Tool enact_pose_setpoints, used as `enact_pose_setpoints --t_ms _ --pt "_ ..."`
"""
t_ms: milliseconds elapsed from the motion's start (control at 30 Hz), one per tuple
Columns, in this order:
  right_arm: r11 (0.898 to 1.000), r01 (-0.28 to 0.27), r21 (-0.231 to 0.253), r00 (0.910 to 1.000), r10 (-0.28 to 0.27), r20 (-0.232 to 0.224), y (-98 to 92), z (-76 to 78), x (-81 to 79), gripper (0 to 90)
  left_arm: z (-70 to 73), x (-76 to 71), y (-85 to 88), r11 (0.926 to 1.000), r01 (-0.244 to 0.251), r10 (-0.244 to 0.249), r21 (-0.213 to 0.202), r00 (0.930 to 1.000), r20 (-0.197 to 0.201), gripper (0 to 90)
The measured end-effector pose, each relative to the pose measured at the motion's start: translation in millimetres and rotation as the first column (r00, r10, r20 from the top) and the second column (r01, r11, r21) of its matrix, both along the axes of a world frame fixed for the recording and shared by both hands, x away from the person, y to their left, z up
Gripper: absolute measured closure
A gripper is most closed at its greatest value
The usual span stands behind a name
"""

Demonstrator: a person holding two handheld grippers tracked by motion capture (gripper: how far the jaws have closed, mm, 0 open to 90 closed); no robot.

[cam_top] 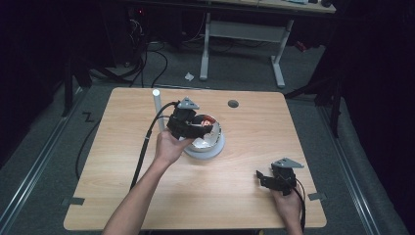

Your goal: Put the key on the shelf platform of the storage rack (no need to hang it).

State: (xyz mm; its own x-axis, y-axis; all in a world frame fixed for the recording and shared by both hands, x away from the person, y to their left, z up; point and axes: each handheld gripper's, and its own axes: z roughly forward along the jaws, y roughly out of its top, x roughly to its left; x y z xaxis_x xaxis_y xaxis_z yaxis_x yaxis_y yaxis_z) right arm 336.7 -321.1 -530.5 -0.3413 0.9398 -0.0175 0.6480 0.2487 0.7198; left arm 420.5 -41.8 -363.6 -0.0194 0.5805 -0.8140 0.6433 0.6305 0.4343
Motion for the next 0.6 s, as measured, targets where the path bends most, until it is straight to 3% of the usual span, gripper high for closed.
enact_pose_setpoints --t_ms 267,400,600 --pt "1.000 0.000 0.000 1.0000 0.000 0.000 0.1 0.0 0.3 29.2 -16.4 5.7 4.3 0.9999 -0.014 0.014 -0.002 0.9999 -0.010 50.8" --pt "1.000 0.001 -0.001 1.0000 -0.001 0.000 0.1 0.0 0.3 29.2 -25.3 8.4 3.4 0.9994 -0.010 0.010 0.032 0.9999 -0.006 50.9" --pt "1.000 0.001 -0.002 1.0000 -0.001 0.001 0.0 0.0 0.4 29.2 -34.6 11.4 -2.3 0.9987 -0.013 0.012 0.049 0.9999 0.008 50.8"
